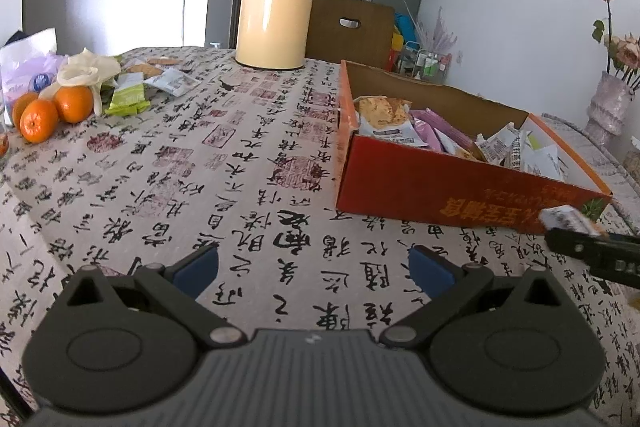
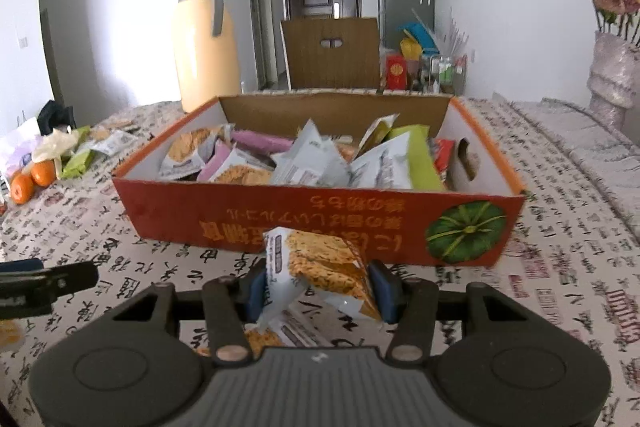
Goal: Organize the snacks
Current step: 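Grasp a cracker packet with the left tool while the right tool holds its packet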
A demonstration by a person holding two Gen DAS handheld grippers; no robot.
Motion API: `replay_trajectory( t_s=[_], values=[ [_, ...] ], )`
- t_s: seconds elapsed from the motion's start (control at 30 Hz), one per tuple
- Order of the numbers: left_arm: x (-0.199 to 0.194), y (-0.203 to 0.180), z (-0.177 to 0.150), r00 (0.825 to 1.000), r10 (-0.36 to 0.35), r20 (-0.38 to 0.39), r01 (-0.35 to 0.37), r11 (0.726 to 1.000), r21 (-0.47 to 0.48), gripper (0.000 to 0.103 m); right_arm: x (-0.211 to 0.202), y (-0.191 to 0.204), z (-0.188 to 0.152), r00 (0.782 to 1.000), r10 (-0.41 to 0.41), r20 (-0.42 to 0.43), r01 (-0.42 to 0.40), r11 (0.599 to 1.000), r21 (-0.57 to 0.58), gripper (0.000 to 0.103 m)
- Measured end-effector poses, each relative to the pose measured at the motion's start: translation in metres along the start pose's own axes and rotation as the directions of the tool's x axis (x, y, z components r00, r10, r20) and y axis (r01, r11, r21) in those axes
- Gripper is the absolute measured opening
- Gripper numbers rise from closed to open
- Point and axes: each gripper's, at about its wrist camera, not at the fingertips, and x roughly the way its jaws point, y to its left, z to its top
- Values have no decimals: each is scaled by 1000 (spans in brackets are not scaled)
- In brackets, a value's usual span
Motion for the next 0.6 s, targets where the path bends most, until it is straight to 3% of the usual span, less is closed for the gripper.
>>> replay_trajectory(
  t_s=[0.3, 0.6],
  values=[
    [-22, -46, 9, 999, -39, 15, 36, 992, 119, 103, -37, -28, -11, 997, -17, 70, 16, 1000, 23, 52],
    [-17, -110, 0, 993, -104, -48, 112, 968, 225, 103, -57, -59, -29, 993, -51, 105, 46, 998, 52, 52]
  ],
)
